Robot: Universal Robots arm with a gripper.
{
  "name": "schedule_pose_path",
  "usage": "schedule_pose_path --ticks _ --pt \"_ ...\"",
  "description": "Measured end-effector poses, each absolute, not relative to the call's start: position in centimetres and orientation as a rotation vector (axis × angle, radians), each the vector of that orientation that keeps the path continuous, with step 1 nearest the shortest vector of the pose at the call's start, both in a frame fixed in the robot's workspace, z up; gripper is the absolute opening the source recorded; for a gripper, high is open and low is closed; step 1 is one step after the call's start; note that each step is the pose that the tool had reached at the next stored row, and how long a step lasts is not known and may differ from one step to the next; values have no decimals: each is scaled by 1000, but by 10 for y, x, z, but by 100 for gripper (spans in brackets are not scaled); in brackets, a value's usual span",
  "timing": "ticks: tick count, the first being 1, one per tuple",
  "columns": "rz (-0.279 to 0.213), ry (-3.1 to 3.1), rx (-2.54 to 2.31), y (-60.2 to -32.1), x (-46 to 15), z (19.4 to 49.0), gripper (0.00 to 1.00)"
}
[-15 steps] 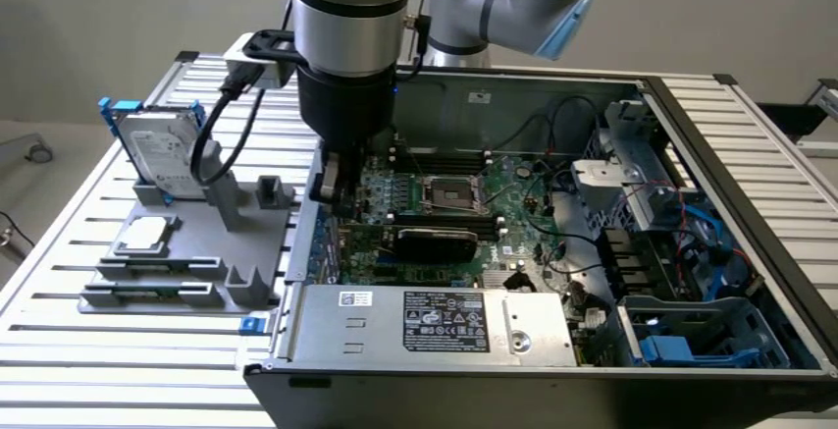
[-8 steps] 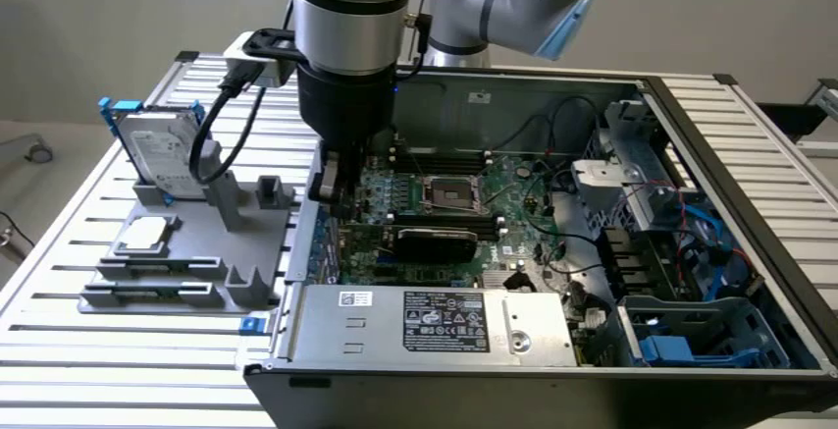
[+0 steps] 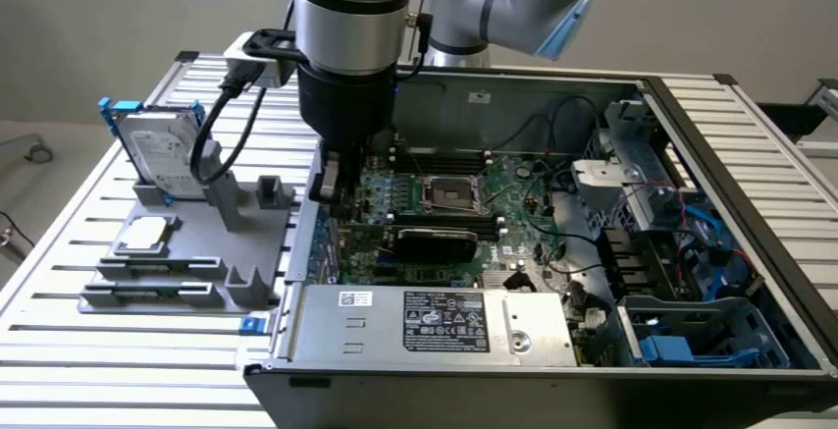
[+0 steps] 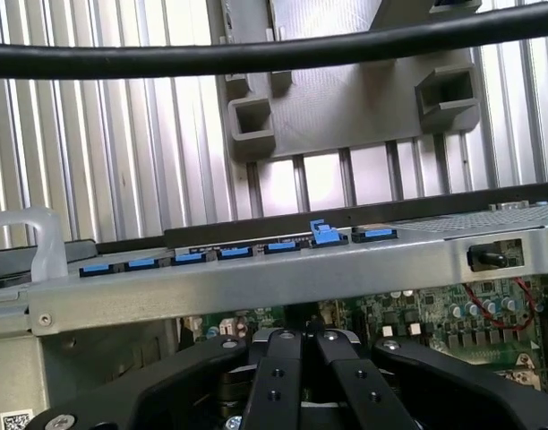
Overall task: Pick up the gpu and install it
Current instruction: 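Press down on the gpu until it lock into place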
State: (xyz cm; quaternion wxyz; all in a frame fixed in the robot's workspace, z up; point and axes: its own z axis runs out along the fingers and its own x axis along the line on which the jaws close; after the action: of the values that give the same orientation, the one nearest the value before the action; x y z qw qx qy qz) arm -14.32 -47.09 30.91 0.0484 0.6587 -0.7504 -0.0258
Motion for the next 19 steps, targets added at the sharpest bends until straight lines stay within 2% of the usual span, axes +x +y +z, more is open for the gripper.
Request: schedule_pose_path --ticks 19 --pt "-67 -2258 2033 -470 -143 304 11"
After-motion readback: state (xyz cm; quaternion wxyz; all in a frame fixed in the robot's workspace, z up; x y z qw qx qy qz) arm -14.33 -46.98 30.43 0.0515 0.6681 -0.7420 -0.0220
